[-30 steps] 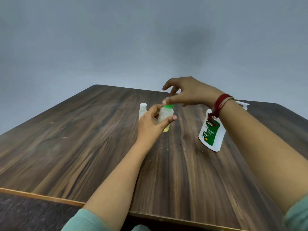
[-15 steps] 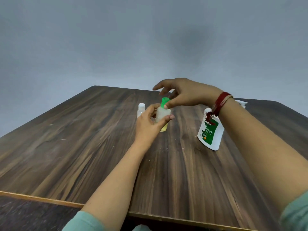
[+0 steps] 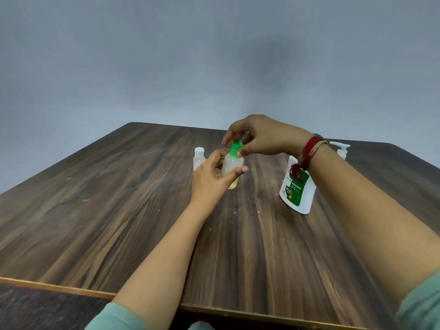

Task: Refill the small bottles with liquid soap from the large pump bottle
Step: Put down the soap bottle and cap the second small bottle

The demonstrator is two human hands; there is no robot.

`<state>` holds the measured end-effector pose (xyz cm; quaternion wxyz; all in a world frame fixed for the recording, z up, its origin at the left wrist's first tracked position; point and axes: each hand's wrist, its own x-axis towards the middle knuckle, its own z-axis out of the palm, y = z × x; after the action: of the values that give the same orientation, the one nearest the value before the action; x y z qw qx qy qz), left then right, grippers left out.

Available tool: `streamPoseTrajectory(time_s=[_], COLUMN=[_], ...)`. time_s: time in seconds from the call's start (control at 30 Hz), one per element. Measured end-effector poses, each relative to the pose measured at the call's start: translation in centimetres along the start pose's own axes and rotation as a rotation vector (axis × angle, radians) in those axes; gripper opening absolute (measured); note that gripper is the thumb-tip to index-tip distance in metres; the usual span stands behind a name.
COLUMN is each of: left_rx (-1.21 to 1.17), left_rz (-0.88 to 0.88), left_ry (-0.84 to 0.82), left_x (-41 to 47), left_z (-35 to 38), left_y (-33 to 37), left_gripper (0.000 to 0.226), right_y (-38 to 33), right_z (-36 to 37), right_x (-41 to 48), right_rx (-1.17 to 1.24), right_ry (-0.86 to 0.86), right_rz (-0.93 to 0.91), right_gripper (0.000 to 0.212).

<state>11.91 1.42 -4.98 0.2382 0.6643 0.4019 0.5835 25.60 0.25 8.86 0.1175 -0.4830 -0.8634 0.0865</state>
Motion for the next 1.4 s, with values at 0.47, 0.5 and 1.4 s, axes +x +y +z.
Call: streamPoseTrajectory(time_s=[0.47, 0.5, 1.4], left_rx=[-0.174, -0.162, 0.033], left_rz=[-0.045, -0.046, -0.085], left_ry=[-0.022, -0.021, -0.005], left_x=[0.4, 0.5, 0.5], left_z=[0.0, 0.0, -0.2], left_y=[-0.1, -0.1, -0.8], left_gripper=[0.048, 0.043, 0.028], right_y=[1.5, 1.6, 1.5], right_z=[2.5, 2.8, 6.4], right_x=[0.9, 1.0, 1.5], right_rx=[0.489, 0.495, 0.423], right_ry=[0.234, 0.262, 0.432], right_rz=[0.034, 0.046, 0.181], right_gripper=[0.03, 0.029, 0.033])
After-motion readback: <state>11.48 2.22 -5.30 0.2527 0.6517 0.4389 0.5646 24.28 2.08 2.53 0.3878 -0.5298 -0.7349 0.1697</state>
